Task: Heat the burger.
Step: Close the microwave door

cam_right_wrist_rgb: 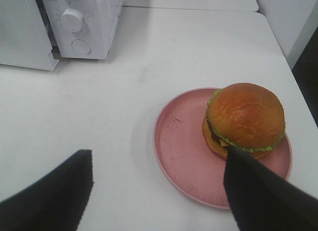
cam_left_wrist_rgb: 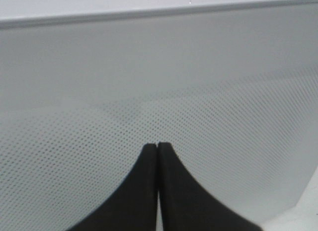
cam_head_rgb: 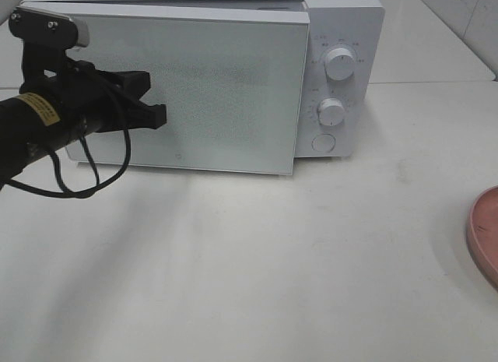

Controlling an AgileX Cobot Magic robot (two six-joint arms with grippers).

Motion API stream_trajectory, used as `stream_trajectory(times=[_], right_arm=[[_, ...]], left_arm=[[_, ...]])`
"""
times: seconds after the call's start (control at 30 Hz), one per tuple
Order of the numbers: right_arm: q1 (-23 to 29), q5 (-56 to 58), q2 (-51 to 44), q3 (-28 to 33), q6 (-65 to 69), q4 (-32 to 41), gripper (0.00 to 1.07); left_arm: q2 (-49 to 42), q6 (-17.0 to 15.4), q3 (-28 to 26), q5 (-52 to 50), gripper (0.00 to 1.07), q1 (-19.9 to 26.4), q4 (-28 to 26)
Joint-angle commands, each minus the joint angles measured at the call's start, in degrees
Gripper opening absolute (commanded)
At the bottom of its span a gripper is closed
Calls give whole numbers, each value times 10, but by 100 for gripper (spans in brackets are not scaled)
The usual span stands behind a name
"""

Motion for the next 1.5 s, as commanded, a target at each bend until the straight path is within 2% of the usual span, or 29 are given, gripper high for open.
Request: stream_trajectory(times=[0.03,0.07,0.13,0.23,0.27,0.33,0.4,0.5,0.57,0.67,0.73,0.8,0.83,0.87,0.9,1.0,1.3,1.5], right_arm=[[-4,1,-17,0,-4,0,74],[-4,1,-17,0,-4,0,74],[-4,1,-17,0,-4,0,74],[-4,1,-17,0,-4,0,74],[-4,1,-17,0,-4,0,74],[-4,1,-17,0,-3,0,74],[-4,1,-17,0,-3,0,74],[-4,1,-17,0,-3,0,74],[-4,1,-17,0,-4,0,74],[-4,1,-17,0,-4,0,74],[-4,1,-17,0,-4,0,74],[-4,1,-17,0,-4,0,74],[-4,1,-17,0,-4,0,74],[-4,1,-17,0,-4,0,74],[-4,1,-17,0,-3,0,74],[-4,1,-17,0,-3,0,74],[-4,1,-17,0,-4,0,74],[-4,1,-17,0,-4,0,74]], left_arm=[[10,41,-26,18,0,-29,-76],[10,41,-26,18,0,-29,-76],[23,92,-55,21,0,-60,-143],[27,104,-62,22,0,-66,-157],[34,126,-78,29,0,-78,-180],[37,136,-84,30,0,-81,-189],[56,159,-113,38,0,-95,-233],[58,162,-121,45,0,-97,-244],[76,174,-157,66,0,-103,-262],[79,175,-164,70,0,-103,-264],[97,175,-197,84,0,-103,-288],[103,177,-202,86,0,-103,-295],[112,193,-216,87,0,-103,-313],[112,193,-216,87,0,-103,-313],[120,211,-230,88,0,-103,-325],[129,228,-253,88,0,-103,-332],[144,245,-285,84,0,-101,-345],[136,250,-285,104,0,-107,-343]])
